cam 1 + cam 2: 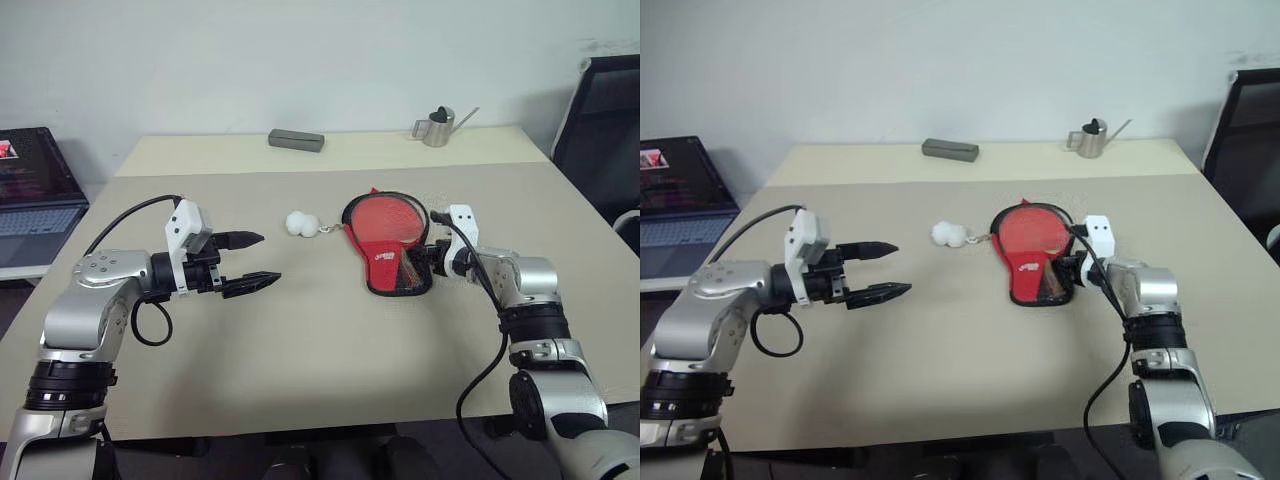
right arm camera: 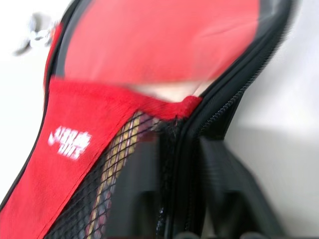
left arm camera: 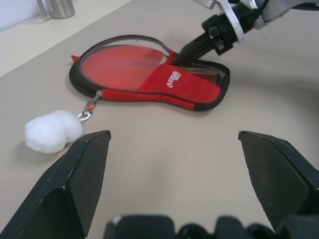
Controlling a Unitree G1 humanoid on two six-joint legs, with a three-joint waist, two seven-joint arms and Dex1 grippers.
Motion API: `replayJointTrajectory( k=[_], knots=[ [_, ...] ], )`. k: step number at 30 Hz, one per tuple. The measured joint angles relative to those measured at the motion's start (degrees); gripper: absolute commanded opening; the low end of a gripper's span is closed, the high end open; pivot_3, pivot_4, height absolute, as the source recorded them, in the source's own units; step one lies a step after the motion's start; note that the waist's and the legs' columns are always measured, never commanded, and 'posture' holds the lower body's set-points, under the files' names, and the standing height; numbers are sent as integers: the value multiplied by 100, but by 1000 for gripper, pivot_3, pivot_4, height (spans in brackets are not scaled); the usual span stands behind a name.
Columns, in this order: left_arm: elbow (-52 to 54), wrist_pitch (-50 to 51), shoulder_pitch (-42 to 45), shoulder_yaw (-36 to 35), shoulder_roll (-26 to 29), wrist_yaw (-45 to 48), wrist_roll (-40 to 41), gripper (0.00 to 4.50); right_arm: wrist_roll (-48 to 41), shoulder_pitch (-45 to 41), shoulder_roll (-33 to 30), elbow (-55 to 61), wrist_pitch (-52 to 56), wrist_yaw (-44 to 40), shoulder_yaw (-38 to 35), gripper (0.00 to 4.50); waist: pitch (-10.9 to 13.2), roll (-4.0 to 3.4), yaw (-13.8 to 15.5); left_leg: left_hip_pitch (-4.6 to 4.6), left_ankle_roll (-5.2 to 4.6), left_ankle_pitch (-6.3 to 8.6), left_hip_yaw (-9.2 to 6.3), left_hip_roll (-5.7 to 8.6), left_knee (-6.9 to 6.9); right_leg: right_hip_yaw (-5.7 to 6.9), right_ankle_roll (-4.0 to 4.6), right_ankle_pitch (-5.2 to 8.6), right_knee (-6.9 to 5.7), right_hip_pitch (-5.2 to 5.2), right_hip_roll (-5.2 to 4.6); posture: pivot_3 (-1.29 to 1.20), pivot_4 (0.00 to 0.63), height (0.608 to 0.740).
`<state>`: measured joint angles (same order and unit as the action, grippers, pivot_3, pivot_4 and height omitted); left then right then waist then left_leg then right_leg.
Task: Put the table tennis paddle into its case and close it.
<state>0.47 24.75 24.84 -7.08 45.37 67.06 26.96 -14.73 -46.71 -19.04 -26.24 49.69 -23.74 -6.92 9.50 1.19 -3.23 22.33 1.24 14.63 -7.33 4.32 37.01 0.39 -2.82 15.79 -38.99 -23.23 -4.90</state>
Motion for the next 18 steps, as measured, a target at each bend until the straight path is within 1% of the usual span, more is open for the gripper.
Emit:
replayJointTrajectory(
  k=[3,9,13,18],
  knots=[
    [0,-22,0,0,0,0,0,4500,41,-175,-14,-372,-328,74,-10,3556,0,0,2,2,0,0,1,2,0,-1,0,0,2,-1,0,0,150,740],
    [0,-43,0,0,0,0,-2,4500,138,-194,-167,-603,-534,125,-13,3556,1,-2,1,4,0,0,1,0,-1,-1,0,0,4,-2,0,0,150,740],
    [-3,-57,1,2,0,0,-4,4500,102,-180,-310,-452,-279,14,-13,3556,2,-2,2,4,0,0,1,0,-1,0,0,0,4,-2,0,0,150,740],
    [-16,-111,42,24,-10,-3,-8,4500,-46,-105,-322,-324,194,-38,-44,3556,2,-2,8,4,-1,0,1,0,-1,0,0,0,4,-2,-1,0,150,740]
  ],
)
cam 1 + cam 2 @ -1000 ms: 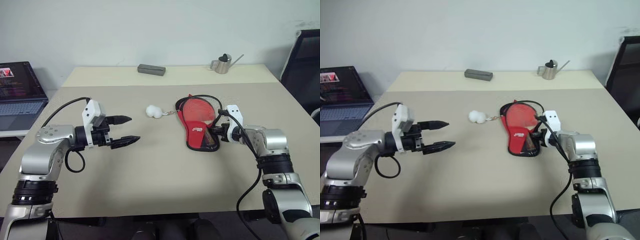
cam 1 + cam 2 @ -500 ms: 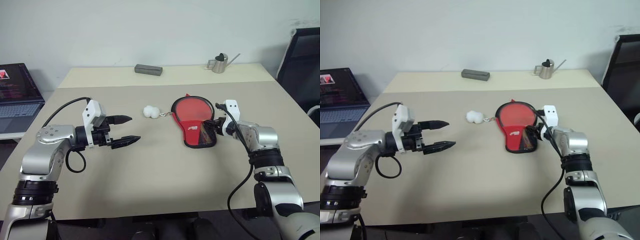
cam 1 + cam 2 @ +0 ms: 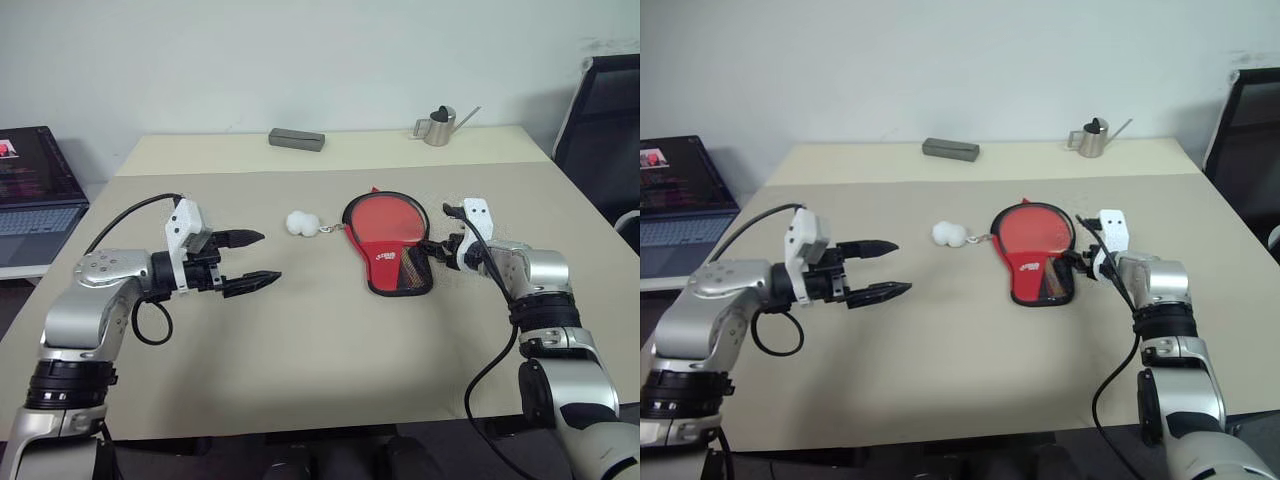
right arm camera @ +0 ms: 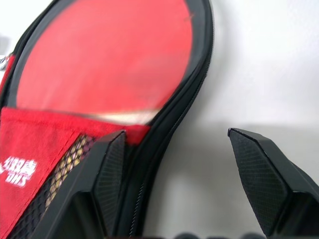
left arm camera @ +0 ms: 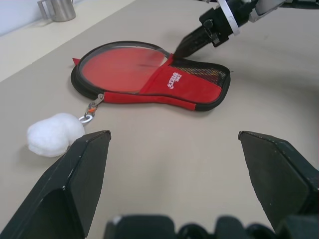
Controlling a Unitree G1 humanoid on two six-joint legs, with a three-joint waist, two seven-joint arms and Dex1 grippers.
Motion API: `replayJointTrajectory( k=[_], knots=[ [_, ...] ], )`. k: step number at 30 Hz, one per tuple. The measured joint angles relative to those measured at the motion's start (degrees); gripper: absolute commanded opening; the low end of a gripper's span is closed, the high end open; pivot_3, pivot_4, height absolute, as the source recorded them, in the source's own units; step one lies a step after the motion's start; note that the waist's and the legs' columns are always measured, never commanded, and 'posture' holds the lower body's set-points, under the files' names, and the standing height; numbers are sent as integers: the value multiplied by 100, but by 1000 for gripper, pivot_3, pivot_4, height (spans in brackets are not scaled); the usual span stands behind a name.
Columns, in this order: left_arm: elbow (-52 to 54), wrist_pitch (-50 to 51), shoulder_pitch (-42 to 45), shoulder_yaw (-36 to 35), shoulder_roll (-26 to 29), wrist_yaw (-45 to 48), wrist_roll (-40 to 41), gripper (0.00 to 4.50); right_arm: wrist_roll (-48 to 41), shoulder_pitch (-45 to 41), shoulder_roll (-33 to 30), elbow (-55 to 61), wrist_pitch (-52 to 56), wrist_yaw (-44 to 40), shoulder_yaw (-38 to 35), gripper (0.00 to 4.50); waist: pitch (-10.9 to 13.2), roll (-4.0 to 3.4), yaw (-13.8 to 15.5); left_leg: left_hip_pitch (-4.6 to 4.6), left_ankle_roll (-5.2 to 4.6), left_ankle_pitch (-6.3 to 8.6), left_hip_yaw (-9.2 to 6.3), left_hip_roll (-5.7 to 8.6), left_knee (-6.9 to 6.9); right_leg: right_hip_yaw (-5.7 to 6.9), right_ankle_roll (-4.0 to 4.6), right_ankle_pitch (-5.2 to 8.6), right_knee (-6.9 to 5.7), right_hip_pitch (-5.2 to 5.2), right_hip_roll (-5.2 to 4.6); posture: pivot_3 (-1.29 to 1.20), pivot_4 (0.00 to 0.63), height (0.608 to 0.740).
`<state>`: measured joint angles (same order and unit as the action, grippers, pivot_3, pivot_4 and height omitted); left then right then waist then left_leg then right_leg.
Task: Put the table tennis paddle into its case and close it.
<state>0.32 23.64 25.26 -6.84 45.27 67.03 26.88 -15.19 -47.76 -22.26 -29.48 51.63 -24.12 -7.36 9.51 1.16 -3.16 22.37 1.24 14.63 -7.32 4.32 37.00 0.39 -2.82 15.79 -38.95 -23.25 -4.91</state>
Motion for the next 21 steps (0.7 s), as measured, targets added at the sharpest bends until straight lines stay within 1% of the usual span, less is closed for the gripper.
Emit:
replayJointTrajectory(
  k=[4,15,17,19,21],
  knots=[
    [-16,-25,31,37,-8,-1,-4,4500,-62,135,29,246,200,-88,13,3556,0,0,-7,-1,0,0,1,0,0,-2,0,0,0,0,0,0,150,740],
    [-52,-37,51,54,-15,3,-8,4500,59,130,382,179,-50,36,42,3556,-1,2,-51,-21,0,0,7,-7,-1,-15,4,-3,-6,5,4,0,150,740],
    [-60,-39,75,64,-15,4,-13,4500,77,109,427,148,-92,43,75,3185,-1,2,-61,-26,0,0,10,-9,-3,-20,4,-3,-7,6,7,0,150,740],
    [-64,-41,116,82,-15,4,-15,4500,119,49,447,41,-145,49,100,2675,-1,2,-71,-32,-1,1,15,-9,-5,-28,5,-3,-7,6,9,0,150,740],
    [-66,-49,138,85,-15,6,-16,4500,165,-22,479,-50,-214,53,165,1985,-1,2,-82,-39,-1,1,22,-9,-6,-40,4,-4,-9,7,10,0,150,740]
  ],
)
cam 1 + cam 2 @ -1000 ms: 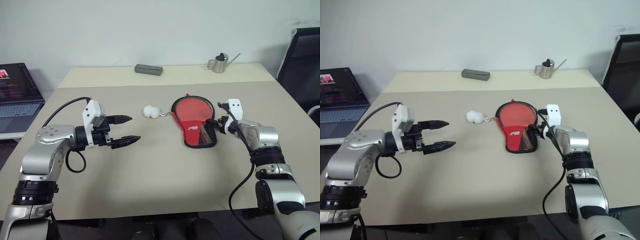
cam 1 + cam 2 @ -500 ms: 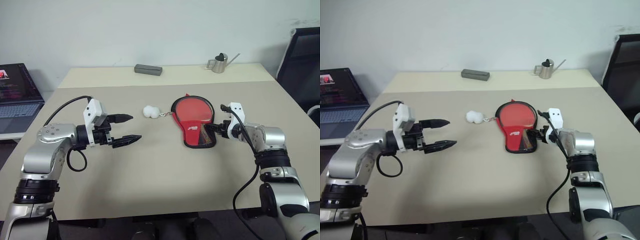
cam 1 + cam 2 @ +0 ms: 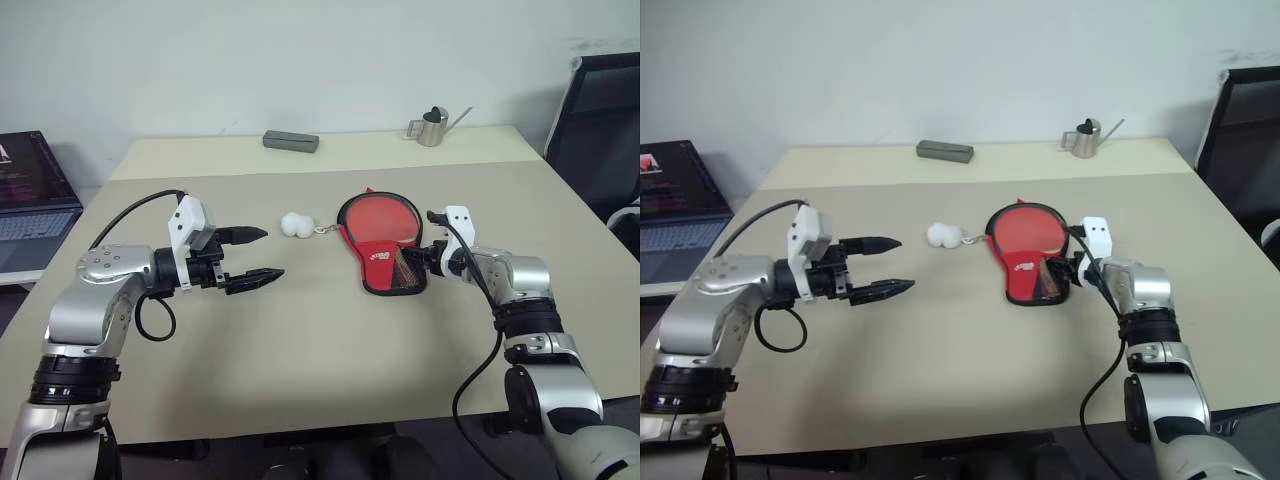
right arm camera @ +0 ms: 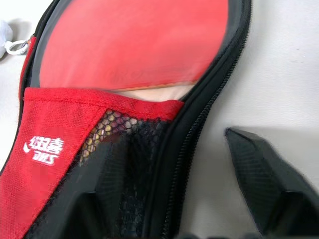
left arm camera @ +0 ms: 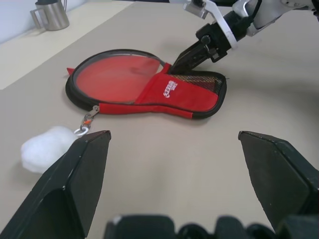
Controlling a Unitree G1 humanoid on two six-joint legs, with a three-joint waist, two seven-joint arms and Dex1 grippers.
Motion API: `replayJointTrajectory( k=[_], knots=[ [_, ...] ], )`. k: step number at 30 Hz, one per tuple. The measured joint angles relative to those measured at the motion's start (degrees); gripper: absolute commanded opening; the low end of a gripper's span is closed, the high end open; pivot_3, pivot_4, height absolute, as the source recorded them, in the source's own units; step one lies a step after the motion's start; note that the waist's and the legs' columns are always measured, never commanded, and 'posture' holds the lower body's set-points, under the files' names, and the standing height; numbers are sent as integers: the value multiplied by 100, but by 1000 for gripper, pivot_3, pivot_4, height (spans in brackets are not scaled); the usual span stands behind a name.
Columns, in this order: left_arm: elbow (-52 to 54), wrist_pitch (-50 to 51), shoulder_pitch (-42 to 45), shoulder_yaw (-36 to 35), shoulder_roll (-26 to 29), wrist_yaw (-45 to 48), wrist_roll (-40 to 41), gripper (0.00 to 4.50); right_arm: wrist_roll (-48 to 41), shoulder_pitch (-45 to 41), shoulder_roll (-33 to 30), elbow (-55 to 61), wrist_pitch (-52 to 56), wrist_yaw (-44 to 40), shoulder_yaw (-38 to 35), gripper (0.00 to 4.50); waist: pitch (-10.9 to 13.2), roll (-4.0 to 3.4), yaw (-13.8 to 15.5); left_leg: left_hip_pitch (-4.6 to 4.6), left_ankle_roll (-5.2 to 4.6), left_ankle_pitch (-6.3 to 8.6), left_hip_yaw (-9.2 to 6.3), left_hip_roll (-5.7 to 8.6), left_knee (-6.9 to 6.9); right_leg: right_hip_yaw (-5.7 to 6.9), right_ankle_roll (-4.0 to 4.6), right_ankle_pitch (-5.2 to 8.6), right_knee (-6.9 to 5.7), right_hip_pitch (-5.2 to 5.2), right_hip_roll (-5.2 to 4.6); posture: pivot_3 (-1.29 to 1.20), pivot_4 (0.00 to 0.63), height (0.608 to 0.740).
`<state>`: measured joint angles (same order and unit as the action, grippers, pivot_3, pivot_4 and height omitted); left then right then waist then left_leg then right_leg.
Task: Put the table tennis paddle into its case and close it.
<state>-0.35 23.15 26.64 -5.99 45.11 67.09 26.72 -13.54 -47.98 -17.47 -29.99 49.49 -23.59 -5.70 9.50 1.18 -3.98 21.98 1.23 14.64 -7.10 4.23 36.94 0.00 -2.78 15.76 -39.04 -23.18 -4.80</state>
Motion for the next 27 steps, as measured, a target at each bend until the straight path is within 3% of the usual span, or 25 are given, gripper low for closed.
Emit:
replayJointTrajectory(
  k=[6,7,16,27],
  knots=[
    [-18,-4,0,2,0,3,-9,4500,107,-54,-12,-47,-18,4,79,157,-1,2,21,-1,-1,0,3,2,1,-9,-4,-2,1,2,14,0,150,740],
    [-18,-4,0,2,1,3,-10,4500,114,-55,-22,-47,-12,11,78,45,-1,2,26,-1,-1,0,3,2,1,-15,-4,-2,1,2,15,0,150,740],
    [-14,-5,-55,2,20,42,-10,4500,92,-71,-25,181,348,150,23,45,-1,2,47,-3,-1,1,8,1,-1,-42,-4,-2,2,-2,18,0,150,740],
    [265,173,-532,13,419,616,65,4500,-311,0,-74,1527,2026,270,-158,45,3,-4,71,9,-3,5,15,-1,-10,-52,-5,-2,13,-16,16,0,150,740]
  ],
)
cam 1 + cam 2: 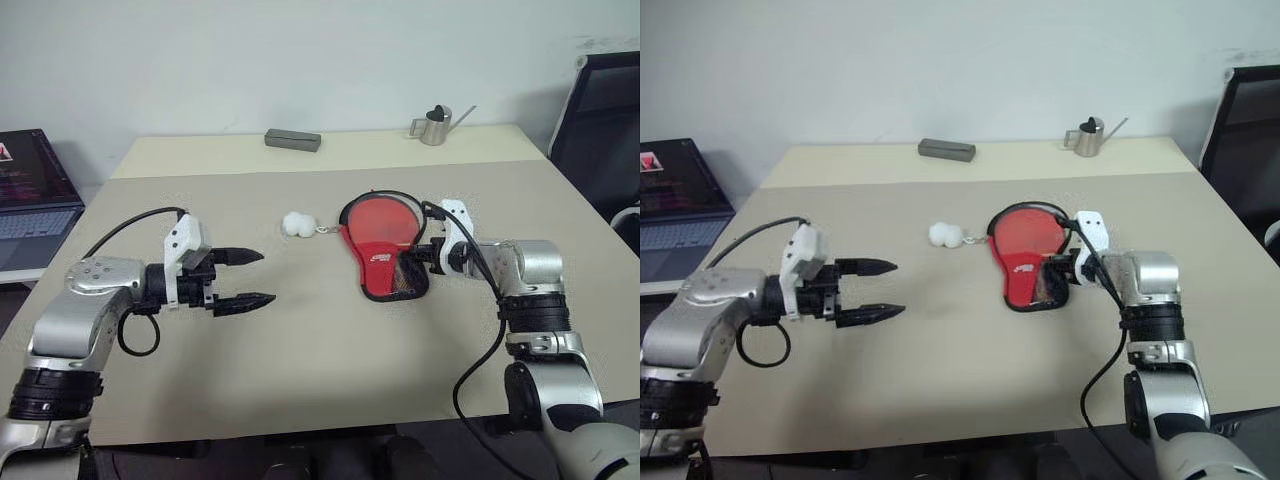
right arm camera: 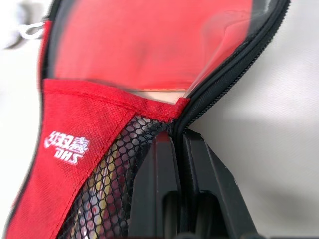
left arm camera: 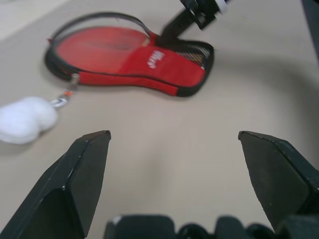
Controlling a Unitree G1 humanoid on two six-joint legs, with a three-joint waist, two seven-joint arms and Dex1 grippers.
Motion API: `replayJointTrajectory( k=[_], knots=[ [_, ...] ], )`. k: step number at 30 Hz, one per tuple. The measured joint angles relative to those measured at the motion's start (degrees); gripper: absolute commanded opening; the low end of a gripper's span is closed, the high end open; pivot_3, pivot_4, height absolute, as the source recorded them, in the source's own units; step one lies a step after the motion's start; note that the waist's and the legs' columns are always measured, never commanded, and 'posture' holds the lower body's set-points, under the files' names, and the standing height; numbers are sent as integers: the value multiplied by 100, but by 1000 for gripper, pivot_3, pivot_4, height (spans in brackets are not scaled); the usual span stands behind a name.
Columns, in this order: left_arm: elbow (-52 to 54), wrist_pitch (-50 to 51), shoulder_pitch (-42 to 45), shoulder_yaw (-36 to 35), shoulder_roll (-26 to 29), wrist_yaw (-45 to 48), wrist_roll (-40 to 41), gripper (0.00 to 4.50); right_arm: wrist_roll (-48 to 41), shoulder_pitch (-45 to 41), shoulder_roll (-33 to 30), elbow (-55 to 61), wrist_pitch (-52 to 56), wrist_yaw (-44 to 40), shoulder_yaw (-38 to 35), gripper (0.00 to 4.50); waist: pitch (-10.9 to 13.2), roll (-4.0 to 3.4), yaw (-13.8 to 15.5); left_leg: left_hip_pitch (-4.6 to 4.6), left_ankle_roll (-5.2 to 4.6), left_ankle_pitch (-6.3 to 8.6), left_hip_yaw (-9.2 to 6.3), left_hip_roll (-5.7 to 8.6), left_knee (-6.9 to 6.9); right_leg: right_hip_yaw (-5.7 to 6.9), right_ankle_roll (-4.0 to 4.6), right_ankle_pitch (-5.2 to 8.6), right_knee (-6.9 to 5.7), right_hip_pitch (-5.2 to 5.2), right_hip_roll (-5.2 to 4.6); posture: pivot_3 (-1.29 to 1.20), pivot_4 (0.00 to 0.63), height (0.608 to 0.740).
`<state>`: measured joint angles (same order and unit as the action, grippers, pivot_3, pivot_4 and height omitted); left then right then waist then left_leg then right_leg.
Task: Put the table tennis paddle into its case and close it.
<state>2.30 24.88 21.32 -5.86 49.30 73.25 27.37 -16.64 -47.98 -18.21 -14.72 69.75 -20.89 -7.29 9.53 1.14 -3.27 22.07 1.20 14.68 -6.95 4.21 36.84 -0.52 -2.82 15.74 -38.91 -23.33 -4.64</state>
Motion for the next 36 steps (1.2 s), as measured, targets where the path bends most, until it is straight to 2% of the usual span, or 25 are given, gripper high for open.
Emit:
replayJointTrajectory(
  k=[23,31,36],
  knots=[
    [907,667,-373,156,234,517,568,4500,-568,1539,-164,2787,2033,117,-400,45,2,-1,57,1,-6,3,3,-3,-1,3,-3,3,5,4,0,0,150,740],
    [1188,837,-403,187,333,644,762,4500,-1147,2170,-362,3485,2120,252,-544,45,3,-1,102,0,-10,6,4,-3,-2,4,-6,5,8,7,-1,0,150,740],
    [1481,1036,-707,223,457,746,979,4500,-1694,2623,-388,3888,2113,541,-719,45,3,-1,114,0,-12,8,5,-4,-3,2,-8,6,13,9,-8,0,150,740]
  ],
)
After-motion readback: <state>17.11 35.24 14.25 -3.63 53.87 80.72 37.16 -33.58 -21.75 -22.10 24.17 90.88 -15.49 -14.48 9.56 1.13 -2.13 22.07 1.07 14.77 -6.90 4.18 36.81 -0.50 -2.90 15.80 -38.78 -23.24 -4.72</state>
